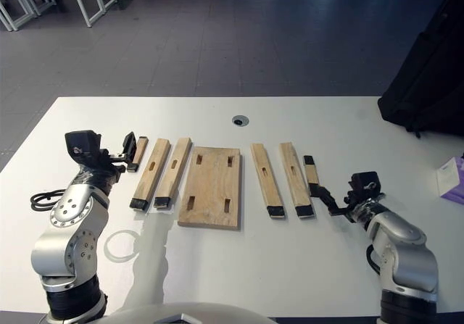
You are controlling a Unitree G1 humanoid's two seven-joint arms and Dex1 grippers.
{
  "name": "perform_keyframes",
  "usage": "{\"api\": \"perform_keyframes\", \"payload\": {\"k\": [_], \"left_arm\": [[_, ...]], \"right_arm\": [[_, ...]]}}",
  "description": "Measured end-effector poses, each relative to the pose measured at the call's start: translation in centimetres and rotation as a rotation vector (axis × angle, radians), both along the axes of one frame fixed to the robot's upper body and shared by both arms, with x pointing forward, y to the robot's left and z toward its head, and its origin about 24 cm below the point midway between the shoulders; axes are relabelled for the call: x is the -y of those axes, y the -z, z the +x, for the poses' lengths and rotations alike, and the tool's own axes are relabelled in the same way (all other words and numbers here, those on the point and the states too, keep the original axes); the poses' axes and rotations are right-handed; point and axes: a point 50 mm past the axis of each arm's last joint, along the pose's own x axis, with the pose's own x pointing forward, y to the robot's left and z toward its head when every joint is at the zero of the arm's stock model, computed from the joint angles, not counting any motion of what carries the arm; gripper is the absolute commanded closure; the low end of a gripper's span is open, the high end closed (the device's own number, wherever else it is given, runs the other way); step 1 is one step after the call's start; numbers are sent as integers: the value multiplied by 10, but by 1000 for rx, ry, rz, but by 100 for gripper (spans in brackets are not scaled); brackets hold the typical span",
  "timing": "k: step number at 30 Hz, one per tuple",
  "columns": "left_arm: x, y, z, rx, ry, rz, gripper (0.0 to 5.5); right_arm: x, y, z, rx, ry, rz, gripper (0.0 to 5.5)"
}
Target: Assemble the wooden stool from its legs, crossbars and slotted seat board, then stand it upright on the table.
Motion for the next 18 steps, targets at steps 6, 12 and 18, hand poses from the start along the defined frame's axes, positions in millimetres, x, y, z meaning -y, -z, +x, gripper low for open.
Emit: {"api": "perform_keyframes", "payload": {"k": [6, 12, 18], "left_arm": [[0, 1, 0, -7, 1, 0, 160], [0, 1, 0, -9, 1, 1, 160], [0, 1, 0, -10, 2, 2, 160]], "right_arm": [[6, 17, -11, -38, -38, -57, 234], [-1, 20, -6, -40, -82, -62, 271], [-12, 24, -1, -36, -98, -50, 271]]}}
